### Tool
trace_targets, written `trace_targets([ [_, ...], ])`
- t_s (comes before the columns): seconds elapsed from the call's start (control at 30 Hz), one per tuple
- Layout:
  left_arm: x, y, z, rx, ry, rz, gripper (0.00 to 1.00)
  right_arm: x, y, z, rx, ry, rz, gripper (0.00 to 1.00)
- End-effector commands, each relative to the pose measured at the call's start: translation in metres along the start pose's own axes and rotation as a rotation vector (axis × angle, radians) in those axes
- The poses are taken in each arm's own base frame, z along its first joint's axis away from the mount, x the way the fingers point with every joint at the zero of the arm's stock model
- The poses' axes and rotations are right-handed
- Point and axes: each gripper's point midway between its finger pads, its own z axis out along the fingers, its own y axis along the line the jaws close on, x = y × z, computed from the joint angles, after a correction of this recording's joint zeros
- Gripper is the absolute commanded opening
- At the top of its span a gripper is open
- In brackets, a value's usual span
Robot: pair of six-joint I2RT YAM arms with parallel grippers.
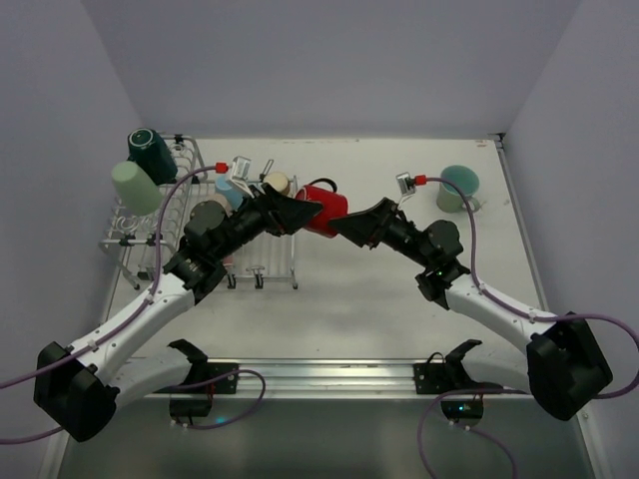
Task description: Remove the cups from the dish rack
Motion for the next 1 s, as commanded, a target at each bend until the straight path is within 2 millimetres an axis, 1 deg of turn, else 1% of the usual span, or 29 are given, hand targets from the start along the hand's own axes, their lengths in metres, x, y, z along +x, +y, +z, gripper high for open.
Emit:
trace_targets([
  [0.0, -0.013, -0.045, -0.003, 0.179, -0.056, -0.018, 0.24, -0.004, 0.038, 0.004, -0.166, -0.006, -0.032, 0.72],
  [0.03, -0.011, -0.045, -0.001, 0.179, -0.051, -0.022, 0.24, -0.004, 0.038, 0.006, -0.172, -0.001, -0.024, 0.66],
  [0.1, -0.01, -0.05, -0.001, 0.192, -0.052, -0.023, 0.25, -0.004, 0.045, 0.007, -0.199, -0.002, -0.031, 0.62],
  [0.13, -0.011, -0.052, -0.002, 0.197, -0.056, -0.021, 0.25, -0.003, 0.046, 0.008, -0.207, -0.002, -0.028, 0.53],
  [0.2, -0.011, -0.055, -0.003, 0.201, -0.059, -0.021, 0.27, -0.005, 0.052, 0.008, -0.231, -0.009, -0.039, 0.46],
  [0.23, -0.011, -0.055, -0.003, 0.201, -0.059, -0.022, 0.27, -0.006, 0.053, 0.008, -0.233, -0.008, -0.041, 0.38],
  [0.3, -0.009, -0.057, -0.003, 0.208, -0.05, -0.025, 0.32, -0.007, 0.056, 0.008, -0.246, -0.01, -0.051, 0.28],
  [0.33, -0.008, -0.058, -0.002, 0.212, -0.046, -0.025, 0.39, -0.007, 0.057, 0.008, -0.25, -0.011, -0.048, 0.17],
  [0.4, -0.006, -0.06, -0.003, 0.218, -0.04, -0.02, 0.54, -0.006, 0.059, 0.007, -0.261, -0.008, -0.053, 0.05],
  [0.43, -0.007, -0.06, -0.004, 0.213, -0.04, -0.015, 0.63, -0.006, 0.058, 0.007, -0.255, -0.011, -0.055, 0.0],
  [0.47, -0.007, -0.061, -0.005, 0.208, -0.04, -0.008, 0.78, -0.006, 0.056, 0.005, -0.233, -0.009, -0.05, 0.0],
  [0.5, -0.01, -0.059, -0.005, 0.195, -0.05, 0.018, 0.84, -0.006, 0.053, 0.006, -0.213, -0.012, -0.053, 0.0],
  [0.53, -0.012, -0.059, -0.006, 0.177, -0.047, 0.028, 0.92, -0.006, 0.049, 0.006, -0.192, -0.01, -0.082, 0.0],
  [0.57, -0.014, -0.059, -0.007, 0.166, -0.049, 0.043, 0.95, -0.003, 0.038, 0.007, -0.136, 0.012, -0.071, 0.0],
  [0.6, -0.021, -0.065, -0.009, 0.167, -0.068, 0.077, 0.97, -0.005, 0.042, 0.004, -0.126, 0.007, -0.089, 0.0],
  [0.63, -0.02, -0.062, -0.009, 0.146, -0.055, 0.083, 1.0, -0.006, 0.038, 0.004, -0.099, 0.0, -0.124, 0.0],
  [0.67, -0.022, -0.063, -0.01, 0.138, -0.055, 0.097, 1.0, -0.004, 0.029, 0.003, -0.05, 0.018, -0.12, 0.0],
  [0.7, -0.029, -0.066, -0.01, 0.135, -0.071, 0.13, 1.0, -0.007, 0.033, 0.0, -0.042, 0.008, -0.142, 0.0],
  [0.77, -0.029, -0.063, -0.012, 0.106, -0.066, 0.148, 1.0, -0.01, 0.027, -0.002, 0.013, 0.007, -0.173, 0.0],
  [0.8, -0.033, -0.064, -0.014, 0.102, -0.077, 0.171, 1.0, -0.011, 0.028, -0.003, 0.021, 0.007, -0.189, 0.0],
  [0.83, -0.032, -0.062, -0.015, 0.09, -0.072, 0.181, 1.0, -0.013, 0.031, -0.005, 0.023, 0.001, -0.216, 0.0],
  [0.87, -0.033, -0.059, -0.015, 0.076, -0.072, 0.193, 1.0, -0.016, 0.027, -0.006, 0.054, 0.003, -0.217, 0.0],
  [0.9, -0.04, -0.058, -0.017, 0.049, -0.098, 0.231, 1.0, -0.019, 0.025, -0.007, 0.069, 0.004, -0.246, 0.0],
  [0.93, -0.037, -0.048, -0.02, 0.004, -0.081, 0.241, 1.0, -0.02, 0.024, -0.009, 0.087, 0.009, -0.262, 0.0],
  [0.97, -0.042, -0.04, -0.023, -0.045, -0.099, 0.285, 1.0, -0.024, 0.015, -0.011, 0.152, 0.015, -0.264, 0.0],
])
